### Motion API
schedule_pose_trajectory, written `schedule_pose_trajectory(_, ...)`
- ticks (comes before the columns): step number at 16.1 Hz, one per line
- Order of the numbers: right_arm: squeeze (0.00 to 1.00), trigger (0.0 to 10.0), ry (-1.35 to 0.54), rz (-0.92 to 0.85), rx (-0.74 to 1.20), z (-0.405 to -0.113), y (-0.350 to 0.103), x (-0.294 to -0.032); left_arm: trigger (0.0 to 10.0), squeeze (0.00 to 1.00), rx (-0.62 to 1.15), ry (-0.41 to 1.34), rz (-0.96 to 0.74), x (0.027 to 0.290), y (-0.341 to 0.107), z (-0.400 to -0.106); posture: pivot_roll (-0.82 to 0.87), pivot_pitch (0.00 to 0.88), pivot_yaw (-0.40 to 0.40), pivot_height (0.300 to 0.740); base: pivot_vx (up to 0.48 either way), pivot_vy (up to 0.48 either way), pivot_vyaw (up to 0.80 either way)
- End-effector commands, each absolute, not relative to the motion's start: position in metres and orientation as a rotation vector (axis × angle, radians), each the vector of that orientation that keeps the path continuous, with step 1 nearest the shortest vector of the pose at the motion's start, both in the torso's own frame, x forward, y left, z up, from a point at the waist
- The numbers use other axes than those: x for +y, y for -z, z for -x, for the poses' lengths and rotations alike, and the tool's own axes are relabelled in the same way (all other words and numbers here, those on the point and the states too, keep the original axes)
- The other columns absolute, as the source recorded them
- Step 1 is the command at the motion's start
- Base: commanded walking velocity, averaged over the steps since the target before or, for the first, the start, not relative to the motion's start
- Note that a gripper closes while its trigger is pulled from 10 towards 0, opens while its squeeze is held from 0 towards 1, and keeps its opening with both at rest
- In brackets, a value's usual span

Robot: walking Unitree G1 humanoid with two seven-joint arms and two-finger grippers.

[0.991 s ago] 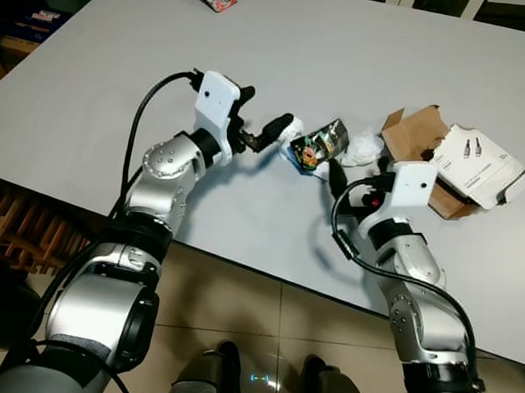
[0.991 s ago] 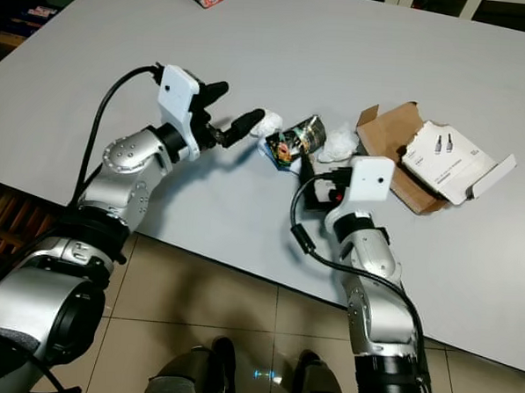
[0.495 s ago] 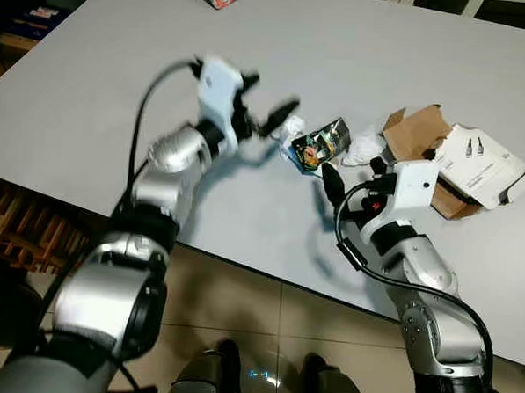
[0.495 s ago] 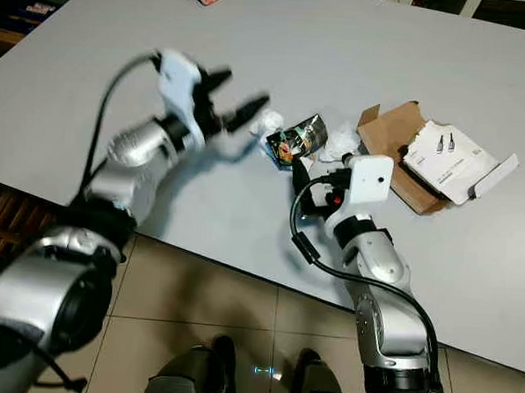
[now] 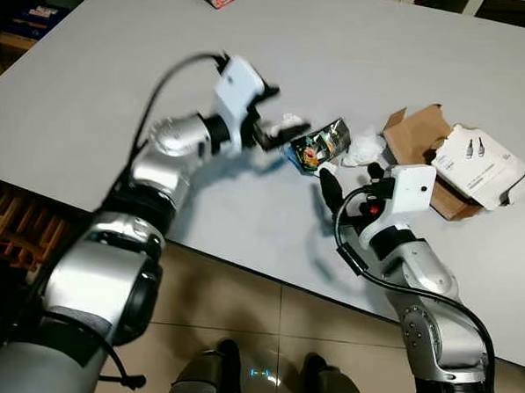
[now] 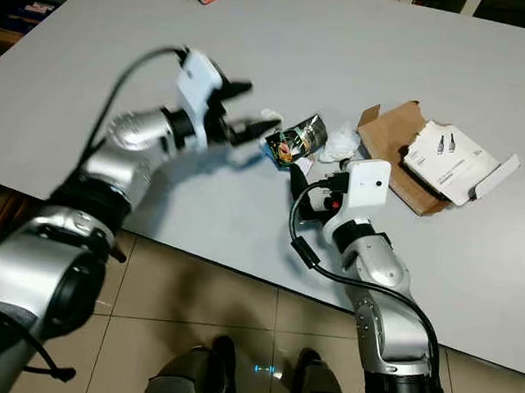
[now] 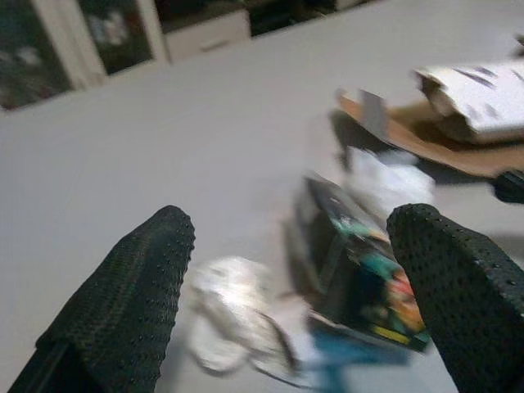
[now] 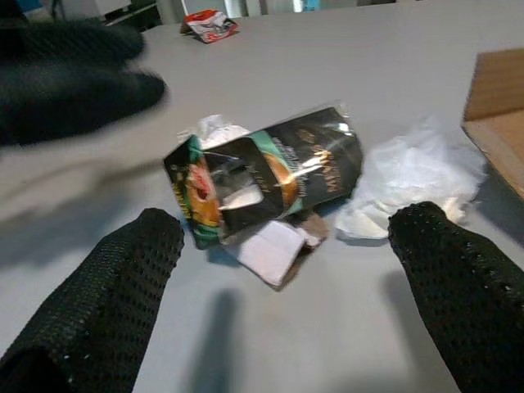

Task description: Picking trash to rubbish bin

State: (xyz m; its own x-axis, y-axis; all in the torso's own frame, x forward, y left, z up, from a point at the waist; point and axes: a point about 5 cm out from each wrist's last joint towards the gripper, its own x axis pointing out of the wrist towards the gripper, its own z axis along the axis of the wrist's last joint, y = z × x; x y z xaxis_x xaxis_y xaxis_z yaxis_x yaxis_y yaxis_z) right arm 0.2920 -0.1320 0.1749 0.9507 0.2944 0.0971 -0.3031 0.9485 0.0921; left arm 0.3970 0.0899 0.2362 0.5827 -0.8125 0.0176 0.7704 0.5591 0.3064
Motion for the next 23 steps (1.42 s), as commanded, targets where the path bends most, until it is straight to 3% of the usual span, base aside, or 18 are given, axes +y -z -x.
schedule_pose_trajectory(1, 0.0, 10.0, -0.334, -0.117, -0.077, -0.287, -0.176, -0.128, 10.0, 0.0, -0.101, 0.987, -0.291, 0.085, -0.221, -0.394, -0.09, 0.258, 0.068, 0.74, 0.0, 0.0, 0.0)
schedule_pose_trajectory(10, 0.0, 10.0, -0.354, -0.119, -0.073, -0.284, -0.174, -0.121, 10.0, 0.0, -0.04, 1.023, -0.287, 0.074, -0.196, -0.387, -0.09, 0.257, 0.08, 0.74, 0.0, 0.0, 0.0)
schedule_pose_trajectory(14, 0.0, 10.0, -0.36, -0.129, -0.074, -0.283, -0.174, -0.118, 10.0, 0.0, -0.052, 0.912, -0.301, 0.059, -0.183, -0.385, -0.1, 0.255, 0.083, 0.74, 0.0, 0.0, 0.0)
schedule_pose_trajectory(21, 0.0, 10.0, -0.366, -0.139, -0.073, -0.282, -0.174, -0.115, 10.0, 0.0, -0.136, 0.728, -0.296, 0.056, -0.195, -0.392, -0.11, 0.252, 0.085, 0.74, 0.0, 0.0, 0.0)
schedule_pose_trajectory(23, 0.0, 10.0, -0.359, -0.14, -0.074, -0.281, -0.174, -0.116, 10.0, 0.0, -0.186, 0.815, -0.304, 0.057, -0.209, -0.391, -0.11, 0.256, 0.084, 0.74, 0.0, 0.0, 0.0)
